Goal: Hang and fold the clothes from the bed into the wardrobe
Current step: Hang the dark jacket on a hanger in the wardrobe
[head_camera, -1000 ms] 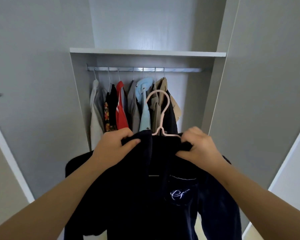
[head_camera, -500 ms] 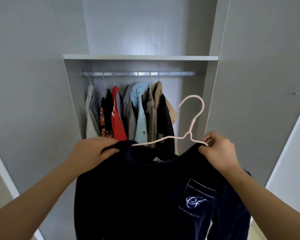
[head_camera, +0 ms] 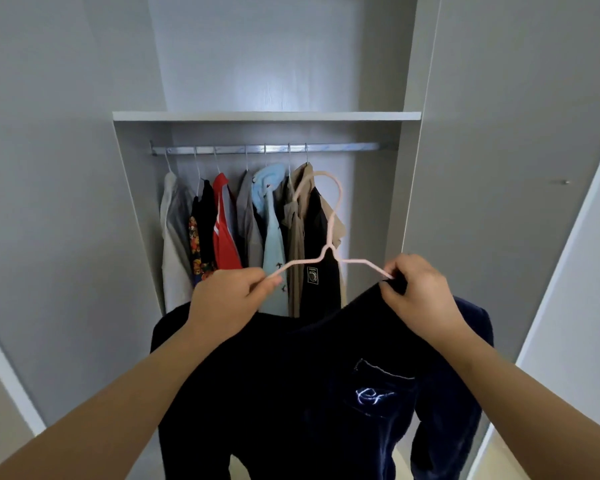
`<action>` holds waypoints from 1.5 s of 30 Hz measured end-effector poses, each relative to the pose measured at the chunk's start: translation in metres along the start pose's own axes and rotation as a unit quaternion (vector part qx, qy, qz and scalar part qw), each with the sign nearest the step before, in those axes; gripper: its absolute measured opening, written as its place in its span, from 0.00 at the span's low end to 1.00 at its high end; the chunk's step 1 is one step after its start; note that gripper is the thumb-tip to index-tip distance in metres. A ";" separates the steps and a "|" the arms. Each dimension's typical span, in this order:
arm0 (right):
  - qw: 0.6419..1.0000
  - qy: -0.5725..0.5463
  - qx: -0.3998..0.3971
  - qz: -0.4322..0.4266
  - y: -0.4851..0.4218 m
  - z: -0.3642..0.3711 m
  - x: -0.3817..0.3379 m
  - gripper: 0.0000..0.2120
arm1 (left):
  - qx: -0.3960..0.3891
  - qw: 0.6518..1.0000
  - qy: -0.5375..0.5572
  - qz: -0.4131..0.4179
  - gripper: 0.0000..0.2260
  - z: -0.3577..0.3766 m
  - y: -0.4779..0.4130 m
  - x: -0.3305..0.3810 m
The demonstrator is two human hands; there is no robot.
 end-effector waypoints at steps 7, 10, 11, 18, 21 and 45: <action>0.980 0.167 -0.060 0.086 0.011 -0.011 0.046 0.13 | 0.079 0.996 0.002 -0.029 0.21 -0.014 -0.005 0.004; 0.986 0.151 -0.046 0.060 0.011 -0.008 0.024 0.12 | 0.072 0.997 0.024 -0.027 0.20 -0.007 -0.005 0.012; 0.990 0.124 -0.060 0.040 0.010 -0.003 0.014 0.11 | 0.072 0.997 0.026 -0.018 0.19 -0.005 -0.004 0.016; 0.993 0.026 -0.096 0.056 0.002 0.013 -0.015 0.27 | 0.008 0.996 0.088 0.018 0.18 0.017 0.003 0.033; 0.985 -0.035 -0.129 0.111 -0.002 0.022 -0.004 0.29 | -0.053 0.995 0.081 -0.005 0.14 0.031 -0.003 0.032; 0.735 -0.463 -0.112 0.483 0.037 0.037 0.136 0.09 | -0.067 0.918 0.380 -0.090 0.05 0.102 -0.074 0.033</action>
Point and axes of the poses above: each hand's wrist, its own y-axis away from the middle knuckle, its own z-axis out of the palm, x = y × z, the point moved 8 cm from there along -y, towards the middle knuckle, and after that the axes turned 7 degrees about -x, right-handed, at the moved point
